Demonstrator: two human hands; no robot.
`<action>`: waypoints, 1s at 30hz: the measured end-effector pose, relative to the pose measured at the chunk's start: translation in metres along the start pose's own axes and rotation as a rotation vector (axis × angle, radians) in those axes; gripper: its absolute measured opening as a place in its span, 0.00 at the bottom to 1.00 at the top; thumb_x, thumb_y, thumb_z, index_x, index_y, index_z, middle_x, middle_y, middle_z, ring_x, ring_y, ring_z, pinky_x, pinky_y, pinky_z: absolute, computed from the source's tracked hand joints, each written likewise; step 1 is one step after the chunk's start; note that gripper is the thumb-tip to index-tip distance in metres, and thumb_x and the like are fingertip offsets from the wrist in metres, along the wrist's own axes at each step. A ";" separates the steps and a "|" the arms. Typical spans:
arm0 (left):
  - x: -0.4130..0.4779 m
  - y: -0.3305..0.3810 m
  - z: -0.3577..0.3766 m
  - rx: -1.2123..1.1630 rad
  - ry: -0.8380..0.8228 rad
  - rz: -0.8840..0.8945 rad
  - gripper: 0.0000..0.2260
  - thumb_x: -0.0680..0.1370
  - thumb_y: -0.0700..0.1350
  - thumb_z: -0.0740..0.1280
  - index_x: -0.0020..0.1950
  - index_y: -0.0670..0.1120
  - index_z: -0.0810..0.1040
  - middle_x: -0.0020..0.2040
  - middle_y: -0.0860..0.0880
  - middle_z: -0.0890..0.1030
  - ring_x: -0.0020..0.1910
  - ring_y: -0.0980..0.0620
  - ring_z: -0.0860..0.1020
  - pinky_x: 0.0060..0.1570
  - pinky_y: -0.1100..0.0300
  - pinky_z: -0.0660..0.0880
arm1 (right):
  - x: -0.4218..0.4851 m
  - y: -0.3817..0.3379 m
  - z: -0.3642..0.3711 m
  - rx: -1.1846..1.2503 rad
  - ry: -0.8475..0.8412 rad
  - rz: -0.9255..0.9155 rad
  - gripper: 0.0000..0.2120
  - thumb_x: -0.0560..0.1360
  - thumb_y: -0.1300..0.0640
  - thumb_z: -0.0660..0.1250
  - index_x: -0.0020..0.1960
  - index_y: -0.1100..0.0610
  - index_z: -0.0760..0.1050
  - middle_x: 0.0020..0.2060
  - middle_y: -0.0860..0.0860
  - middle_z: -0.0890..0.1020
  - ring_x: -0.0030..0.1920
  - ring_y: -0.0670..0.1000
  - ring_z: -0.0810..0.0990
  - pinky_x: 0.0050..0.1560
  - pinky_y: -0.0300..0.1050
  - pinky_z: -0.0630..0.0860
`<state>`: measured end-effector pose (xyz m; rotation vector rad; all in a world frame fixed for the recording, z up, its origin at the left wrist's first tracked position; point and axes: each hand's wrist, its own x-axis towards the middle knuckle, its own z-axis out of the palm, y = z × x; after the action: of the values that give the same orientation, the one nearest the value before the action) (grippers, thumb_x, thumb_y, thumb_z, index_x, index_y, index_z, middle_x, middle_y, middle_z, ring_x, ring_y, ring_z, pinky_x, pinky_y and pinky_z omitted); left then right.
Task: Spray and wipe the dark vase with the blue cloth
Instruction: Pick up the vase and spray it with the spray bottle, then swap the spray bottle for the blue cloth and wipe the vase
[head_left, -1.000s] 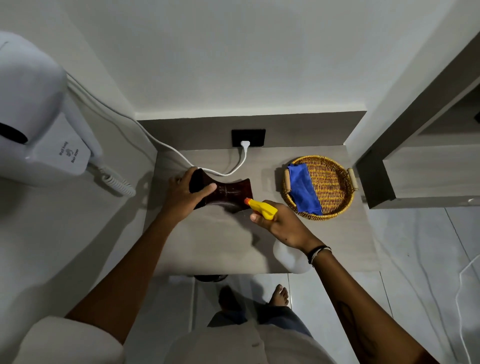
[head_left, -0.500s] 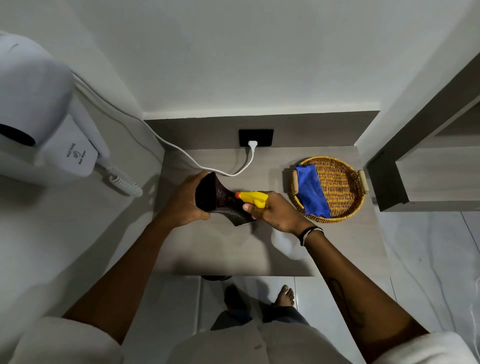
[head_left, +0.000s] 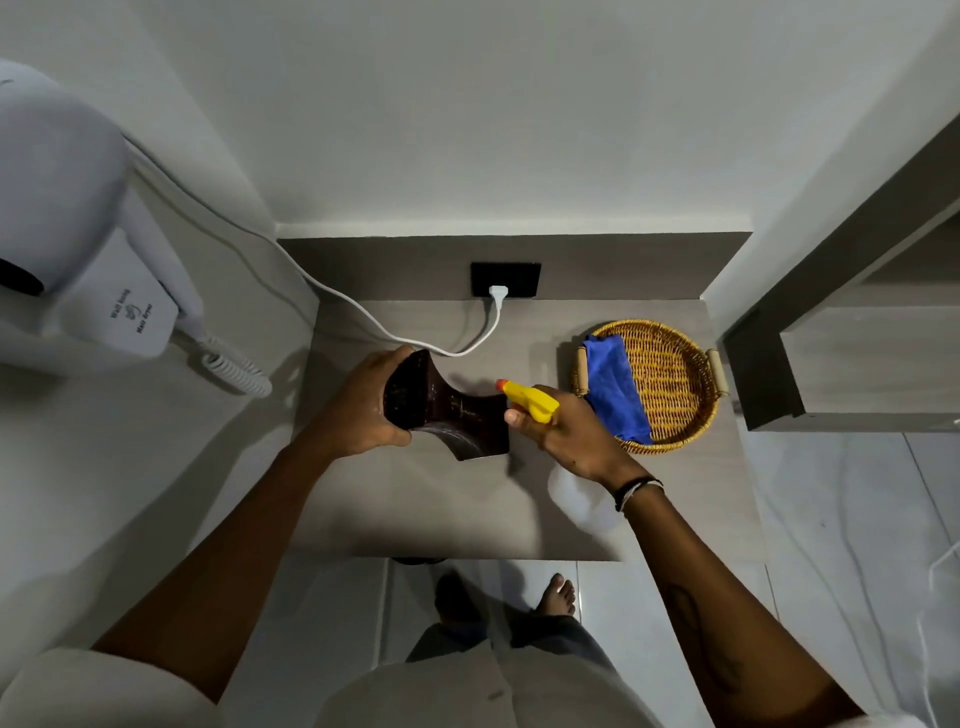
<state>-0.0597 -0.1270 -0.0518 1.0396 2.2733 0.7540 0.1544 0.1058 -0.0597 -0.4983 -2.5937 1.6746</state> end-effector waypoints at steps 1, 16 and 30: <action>0.001 -0.001 0.000 -0.006 0.004 0.001 0.54 0.59 0.41 0.84 0.81 0.51 0.64 0.75 0.47 0.71 0.71 0.53 0.69 0.69 0.55 0.68 | -0.005 0.003 -0.009 0.014 0.066 0.034 0.21 0.83 0.48 0.68 0.76 0.50 0.76 0.47 0.44 0.85 0.45 0.44 0.82 0.49 0.50 0.84; 0.015 0.021 0.006 0.106 -0.006 0.031 0.51 0.55 0.53 0.78 0.78 0.62 0.65 0.72 0.47 0.75 0.69 0.44 0.75 0.67 0.45 0.76 | -0.009 0.087 -0.164 -0.115 0.720 0.270 0.20 0.82 0.51 0.71 0.71 0.58 0.78 0.64 0.56 0.85 0.60 0.54 0.82 0.59 0.45 0.73; 0.018 0.031 0.010 0.107 -0.013 -0.017 0.52 0.56 0.50 0.79 0.79 0.58 0.65 0.74 0.49 0.71 0.73 0.45 0.71 0.68 0.45 0.74 | -0.009 0.107 -0.137 -0.050 0.948 0.264 0.40 0.78 0.42 0.74 0.83 0.52 0.60 0.79 0.53 0.73 0.78 0.55 0.72 0.77 0.57 0.73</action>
<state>-0.0478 -0.0935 -0.0425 1.0682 2.3297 0.6228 0.2154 0.2645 -0.0948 -1.2911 -1.9005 1.0031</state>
